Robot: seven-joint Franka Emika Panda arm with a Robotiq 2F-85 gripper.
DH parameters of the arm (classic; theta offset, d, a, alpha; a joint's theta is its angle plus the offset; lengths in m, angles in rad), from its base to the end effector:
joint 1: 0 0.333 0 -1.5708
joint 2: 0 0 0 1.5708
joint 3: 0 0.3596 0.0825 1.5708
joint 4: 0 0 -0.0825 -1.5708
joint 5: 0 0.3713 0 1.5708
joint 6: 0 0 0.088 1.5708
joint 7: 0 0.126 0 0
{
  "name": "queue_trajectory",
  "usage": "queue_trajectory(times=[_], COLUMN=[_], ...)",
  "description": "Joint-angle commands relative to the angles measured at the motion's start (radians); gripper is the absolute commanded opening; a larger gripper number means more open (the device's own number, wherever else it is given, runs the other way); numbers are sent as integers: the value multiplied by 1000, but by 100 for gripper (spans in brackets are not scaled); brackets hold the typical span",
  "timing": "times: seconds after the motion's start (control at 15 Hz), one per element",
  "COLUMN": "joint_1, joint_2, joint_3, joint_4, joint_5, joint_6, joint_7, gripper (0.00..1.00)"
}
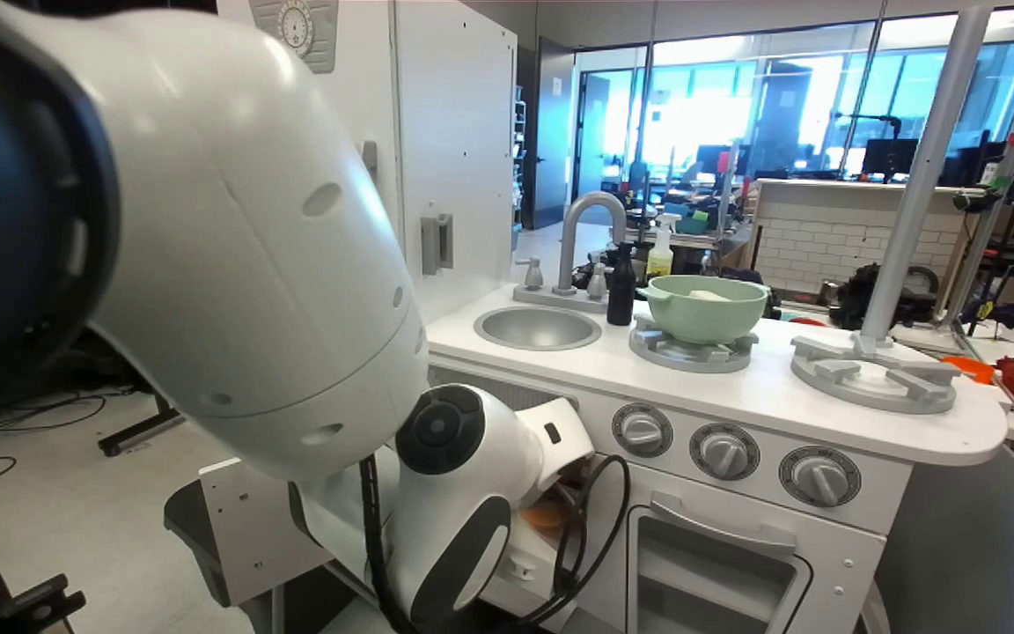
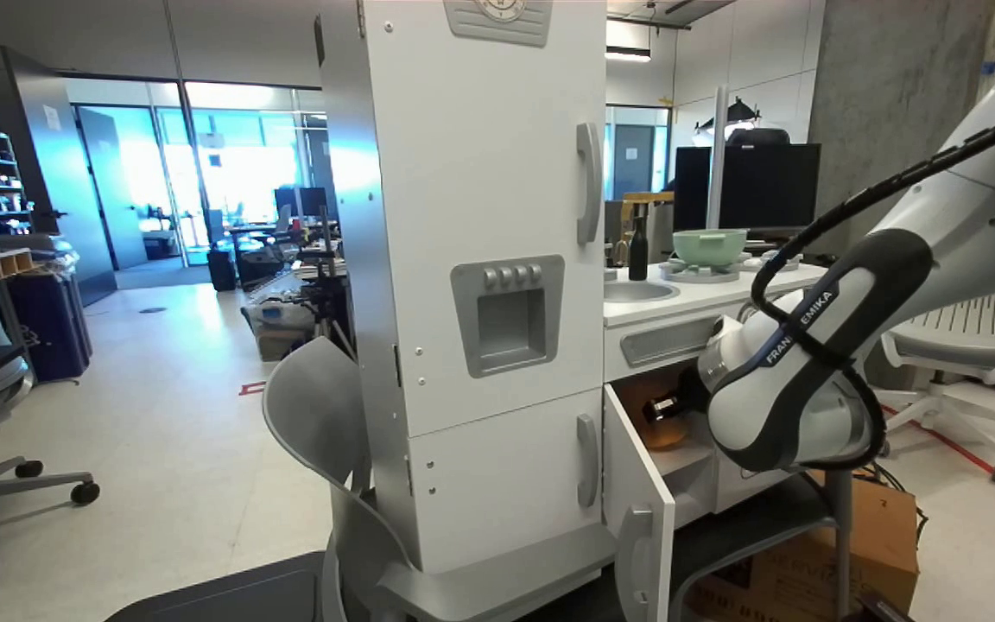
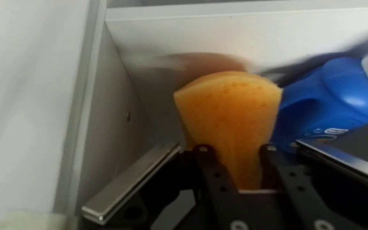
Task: Put the orange object inside the cupboard
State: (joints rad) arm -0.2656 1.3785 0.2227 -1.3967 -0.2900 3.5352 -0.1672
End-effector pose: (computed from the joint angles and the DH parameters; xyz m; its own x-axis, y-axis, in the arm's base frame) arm 0.7333 -0.0490 -0.0090 0.6754 0.1227 0.7272 0.1634 -0.9865 0.0147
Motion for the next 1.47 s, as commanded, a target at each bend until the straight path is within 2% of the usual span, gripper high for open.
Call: queue_trajectory(times=[0.0,0.13,0.4,0.53,1.07,1.2,1.4], joint_1=[41,52,63,68,68,80,114], joint_2=[88,84,43,16,-106,-176,-306], joint_3=[-30,-51,-90,-113,-135,-155,-199], joint_4=[117,112,30,-28,-245,-339,-471], joint_5=[-11,-5,-2,-3,-6,5,24], joint_6=[105,112,121,127,212,235,165], joint_7=[38,45,54,52,51,49,37], gripper=[46,61,90,100,100,100,100])
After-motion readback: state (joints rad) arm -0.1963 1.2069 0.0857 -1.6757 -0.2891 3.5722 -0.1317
